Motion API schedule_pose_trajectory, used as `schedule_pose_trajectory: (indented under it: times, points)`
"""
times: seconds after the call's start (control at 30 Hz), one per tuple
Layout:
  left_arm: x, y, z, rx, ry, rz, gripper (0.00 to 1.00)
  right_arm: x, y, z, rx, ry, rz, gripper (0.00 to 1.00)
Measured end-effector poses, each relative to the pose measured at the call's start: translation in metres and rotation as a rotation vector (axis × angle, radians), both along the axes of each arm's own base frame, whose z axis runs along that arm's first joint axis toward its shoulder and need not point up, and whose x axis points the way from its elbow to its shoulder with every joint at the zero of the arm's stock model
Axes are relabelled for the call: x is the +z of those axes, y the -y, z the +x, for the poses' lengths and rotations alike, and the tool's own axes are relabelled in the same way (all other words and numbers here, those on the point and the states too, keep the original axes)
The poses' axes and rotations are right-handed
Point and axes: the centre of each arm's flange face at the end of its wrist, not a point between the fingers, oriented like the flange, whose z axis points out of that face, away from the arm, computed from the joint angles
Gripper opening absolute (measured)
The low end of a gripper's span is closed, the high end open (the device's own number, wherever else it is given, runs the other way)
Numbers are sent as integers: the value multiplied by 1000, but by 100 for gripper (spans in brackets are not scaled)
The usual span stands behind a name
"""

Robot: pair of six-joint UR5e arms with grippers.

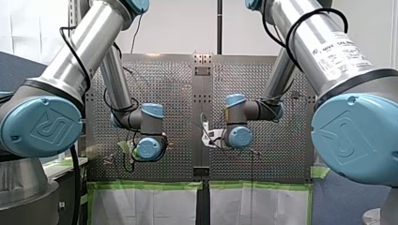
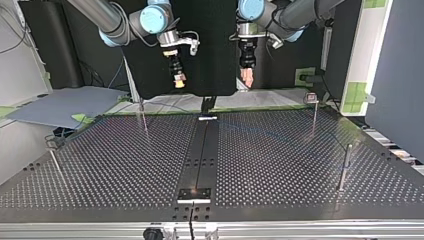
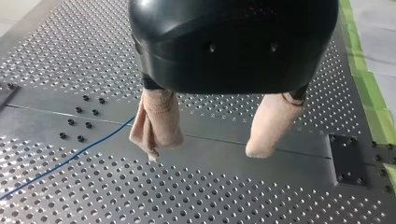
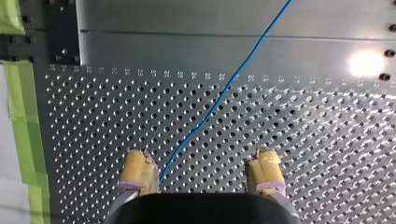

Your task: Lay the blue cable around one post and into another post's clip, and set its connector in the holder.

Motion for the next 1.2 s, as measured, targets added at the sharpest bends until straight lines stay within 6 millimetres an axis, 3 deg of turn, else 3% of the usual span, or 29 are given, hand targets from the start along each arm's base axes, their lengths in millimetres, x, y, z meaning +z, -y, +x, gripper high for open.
schedule_pose_trajectory:
  times: [0.3, 0.6, 1.2]
  points:
    - [-1, -2, -2, 9, -16, 3, 100, -5, 9, -9, -32, 2, -6, 100]
    - [-3, -6, -4, 41, -31, 12, 100, -35, 9, -12, -38, -15, 18, 100]
    - [-2, -2, -4, 20, -26, -5, 100, -37, 8, -11, -33, -25, 13, 100]
